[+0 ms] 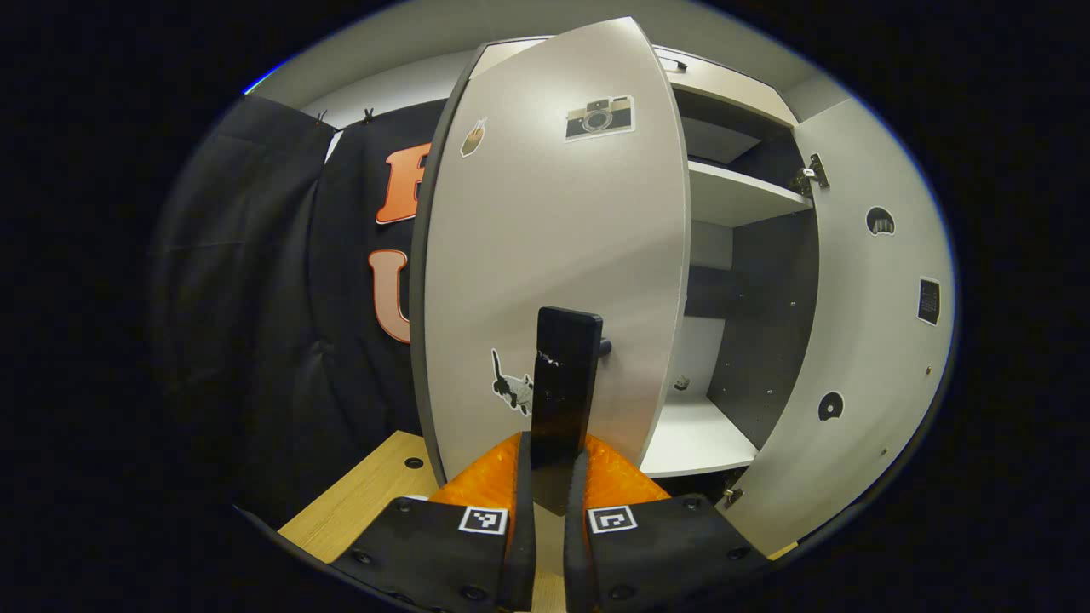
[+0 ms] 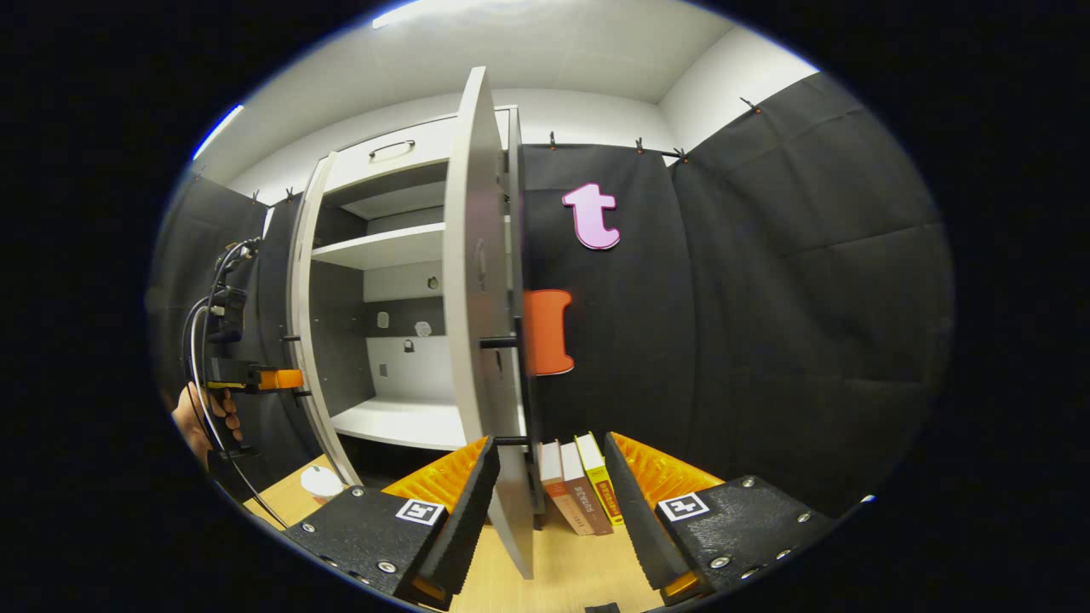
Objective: Open the right door of the double-door shoe cabinet with the right hand, and open the left door with the left hand.
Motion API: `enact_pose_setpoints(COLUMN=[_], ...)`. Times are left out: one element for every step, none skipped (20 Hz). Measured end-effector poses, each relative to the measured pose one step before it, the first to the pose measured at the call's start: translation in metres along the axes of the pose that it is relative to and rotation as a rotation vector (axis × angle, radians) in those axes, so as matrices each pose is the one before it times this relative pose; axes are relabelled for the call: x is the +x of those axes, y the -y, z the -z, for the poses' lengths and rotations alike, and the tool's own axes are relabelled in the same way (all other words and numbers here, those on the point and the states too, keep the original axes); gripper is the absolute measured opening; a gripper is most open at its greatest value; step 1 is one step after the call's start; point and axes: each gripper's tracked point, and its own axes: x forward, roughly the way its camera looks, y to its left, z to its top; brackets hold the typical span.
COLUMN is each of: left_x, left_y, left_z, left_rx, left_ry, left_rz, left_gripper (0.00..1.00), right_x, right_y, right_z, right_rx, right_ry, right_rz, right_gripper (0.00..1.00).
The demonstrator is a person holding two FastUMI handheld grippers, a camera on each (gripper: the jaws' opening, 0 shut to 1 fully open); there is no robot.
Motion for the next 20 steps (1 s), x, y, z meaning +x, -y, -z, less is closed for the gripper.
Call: enact_pose_setpoints(left_x=[-0.00187, -0.00141, -0.00015, 0.00006, -0.0008, 0.00015, -0.00071, -0.00088, -0.00089, -0.00042, 0.00006, 0.00088, 0.00089, -0.00038, -0.00071, -0.00023, -0.00089, -0.00077, 0.00016, -0.00106], left_y=[-0.00134, -0.00159, -0.0012, -0.00105, -0.00125, -0.00108, -0.001, -0.00138, -0.00179, -0.00179, -0.00238, -0.00186, -0.00329, -0.00191, -0.00097, -0.00217, -0.00403, -0.00312, -0.00022, -0.00108], left_z=[0.00157, -0.00068, -0.00024, 0.00015, -0.00027, -0.00022, 0.00014, -0.00013, -0.00028, -0.00027, -0.0005, -0.00031, -0.00018, -0.00051, 0.00079, -0.00058, 0.0017, -0.00012, 0.0011, -0.00066], left_rx=[-0.00078, -0.00464, -0.00412, -0.0061, -0.00204, -0.00233, -0.00033, -0.001, 0.00136, -0.00023, 0.00084, 0.0055, -0.00245, -0.00217, -0.00269, 0.00703, 0.00942, 0.00363, 0.00413, 0.01093], left_ry=[0.00064, -0.00155, -0.00092, 0.00012, 0.00211, 0.00011, 0.00139, 0.0005, 0.0019, 0.00103, 0.00306, 0.00027, -0.00049, -0.00061, -0.00188, -0.00307, -0.00872, -0.00157, -0.00409, 0.00213], left_rz=[-0.00069, -0.00347, -0.00493, -0.0048, -0.00474, -0.00486, -0.004, -0.00612, -0.00668, -0.00833, -0.00957, -0.00399, -0.00479, -0.00614, -0.00817, -0.00631, -0.00391, -0.00437, -0.00071, -0.00038], left_gripper=[0.2, 0.2, 0.2, 0.2, 0.2, 0.2, 0.2, 0.2, 0.2, 0.2, 0.19, 0.16, 0.16, 0.16, 0.16, 0.16, 0.13, 0.13, 0.13, 0.12], right_x=[0.00045, -0.00041, 0.00039, 0.00132, -0.00005, 0.00171, 0.00143, 0.00187, 0.001, 0.00186, 0.00119, 0.00255, 0.00158, 0.00208, 0.00128, -0.00013, 0.00212, 0.00229, 0.00342, 0.00532], right_y=[-0.00639, -0.00629, -0.00716, -0.00744, -0.00793, -0.00523, -0.00549, -0.00398, -0.00543, -0.00516, -0.00404, -0.00322, -0.00127, -0.00353, -0.00302, -0.0055, -0.00518, -0.00451, -0.00416, -0.00451], right_z=[-0.00293, -0.00327, -0.00244, -0.00113, 0.00006, 0.00007, 0.00105, 0.0008, -0.00008, -0.00023, 0.00111, 0.00097, 0.00084, 0.00132, 0.00086, 0.00026, 0.00049, 0.00083, 0.00095, 0.00061], right_rx=[-0.0065, -0.00704, -0.00573, -0.00512, -0.00632, -0.00855, -0.00885, -0.00579, -0.00132, 0.00129, 0.00028, -0.00176, -0.00296, -0.00282, -0.00219, -0.00089, -0.00031, -0.0024, -0.00535, -0.00822], right_ry=[0.00845, 0.00864, 0.00972, 0.00493, 0.00412, -0.00039, -0.00279, -0.00328, -0.00117, 0.00143, -0.00338, -0.00339, -0.00661, -0.00498, -0.00376, -0.00169, -0.00066, -0.00348, -0.00248, -0.00329], right_rz=[-0.01187, -0.01339, -0.01415, -0.01581, -0.01923, -0.01065, -0.01169, -0.00723, -0.01253, -0.00968, -0.00916, -0.00748, -0.00387, -0.00793, -0.00326, -0.01042, -0.00975, -0.01065, -0.00988, -0.00949], right_gripper=[0.76, 0.76, 0.76, 0.76, 0.76, 0.77, 0.76, 0.74, 0.77, 0.77, 0.77, 0.72, 0.72, 0.76, 0.76, 0.76, 0.77, 0.82, 0.77, 0.76])
